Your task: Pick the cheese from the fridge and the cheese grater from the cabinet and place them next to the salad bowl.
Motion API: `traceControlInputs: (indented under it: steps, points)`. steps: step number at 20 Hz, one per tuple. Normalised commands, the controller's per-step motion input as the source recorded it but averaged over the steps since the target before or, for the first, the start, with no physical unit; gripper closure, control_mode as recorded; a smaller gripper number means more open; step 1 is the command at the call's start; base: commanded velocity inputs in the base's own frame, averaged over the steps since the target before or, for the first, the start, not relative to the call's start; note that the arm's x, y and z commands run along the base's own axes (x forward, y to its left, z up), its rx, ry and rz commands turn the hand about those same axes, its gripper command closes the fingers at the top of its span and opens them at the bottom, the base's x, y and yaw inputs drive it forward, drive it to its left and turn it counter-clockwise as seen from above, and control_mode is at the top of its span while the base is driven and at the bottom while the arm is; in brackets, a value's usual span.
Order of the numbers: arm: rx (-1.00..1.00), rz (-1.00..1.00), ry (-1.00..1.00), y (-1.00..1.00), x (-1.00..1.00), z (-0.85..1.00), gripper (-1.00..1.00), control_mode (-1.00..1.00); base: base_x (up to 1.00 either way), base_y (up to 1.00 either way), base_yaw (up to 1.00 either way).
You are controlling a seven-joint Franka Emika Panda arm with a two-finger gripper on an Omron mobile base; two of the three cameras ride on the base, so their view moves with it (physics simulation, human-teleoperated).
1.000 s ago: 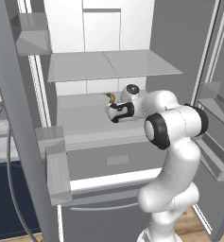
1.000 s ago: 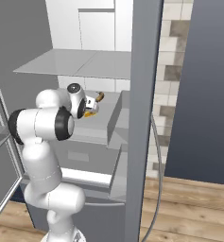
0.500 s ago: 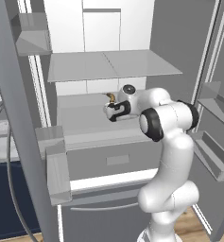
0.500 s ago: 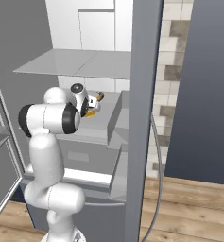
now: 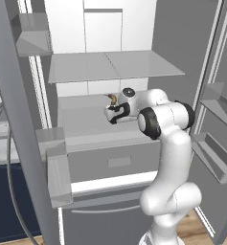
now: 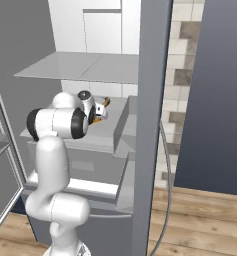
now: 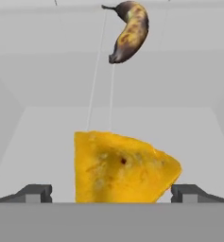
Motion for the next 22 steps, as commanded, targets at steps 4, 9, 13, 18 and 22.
traceControlInputs:
  steps: [4,9,13,18,22]
  points:
    - [0.0,0.0,0.0,0.0,0.12,-0.29,-1.0,-1.0,0.0,0.0,0.0]
    - [0.0,0.0,0.0,0.0,0.09,-0.28,1.0,-1.0,0.0,0.0,0.0]
    - [0.0,0.0,0.0,-0.06,-0.07,-0.25,1.0,-1.0,0.0,0.0,0.0]
    - [0.0,0.0,-0.01,-0.07,-0.35,-0.27,1.0,-1.0,0.0,0.0,0.0]
    - [0.05,0.0,-0.01,-0.01,-0.51,-0.02,1.0,-1.0,0.0,0.0,0.0]
